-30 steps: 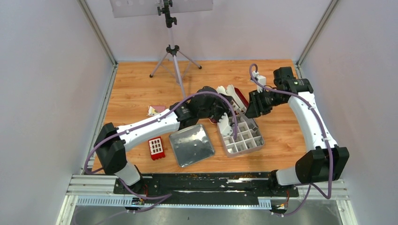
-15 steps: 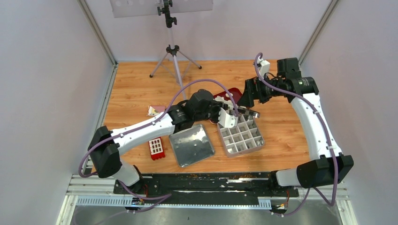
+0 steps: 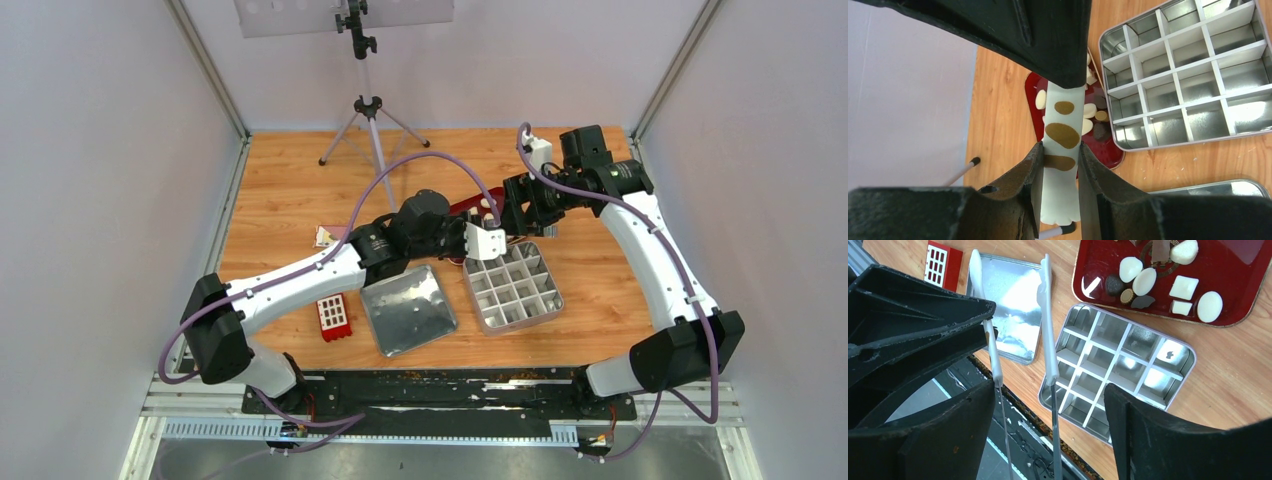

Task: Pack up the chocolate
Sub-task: Adjust the clamp.

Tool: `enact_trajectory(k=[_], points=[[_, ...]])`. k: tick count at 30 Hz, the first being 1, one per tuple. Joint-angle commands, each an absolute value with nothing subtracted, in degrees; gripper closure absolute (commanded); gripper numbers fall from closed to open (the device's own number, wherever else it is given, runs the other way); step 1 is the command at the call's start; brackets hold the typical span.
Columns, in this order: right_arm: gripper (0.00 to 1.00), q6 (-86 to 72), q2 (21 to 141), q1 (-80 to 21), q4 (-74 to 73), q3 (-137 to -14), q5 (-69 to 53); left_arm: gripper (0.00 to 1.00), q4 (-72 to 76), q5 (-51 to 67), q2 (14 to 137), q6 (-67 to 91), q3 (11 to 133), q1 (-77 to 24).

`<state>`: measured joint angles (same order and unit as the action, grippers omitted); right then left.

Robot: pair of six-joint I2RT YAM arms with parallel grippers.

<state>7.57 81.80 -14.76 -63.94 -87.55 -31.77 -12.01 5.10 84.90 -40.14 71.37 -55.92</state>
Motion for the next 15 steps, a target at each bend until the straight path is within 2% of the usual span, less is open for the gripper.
enact_trajectory(k=[1, 7, 13, 15], points=[[0.23, 5.4, 81.5, -14.9, -63.6, -89.2, -30.9, 0.72, -9.0, 5.8, 83.3, -36.9, 72.5, -56.0], [0.29, 8.1, 80.9, -14.9, -65.5, -88.1, -34.2, 0.72, -8.9, 5.7, 84.7, -37.3, 73.4, -55.9], [0.19, 11.0, 80.9, -14.9, -68.1, -88.0, -36.0, 0.72, -8.5, 5.4, 86.2, -38.1, 73.9, -55.8], [0.19, 11.5, 81.1, -14.9, -68.5, -87.9, -35.5, 0.72, -8.1, 5.2, 86.5, -38.6, 73.9, -55.8]])
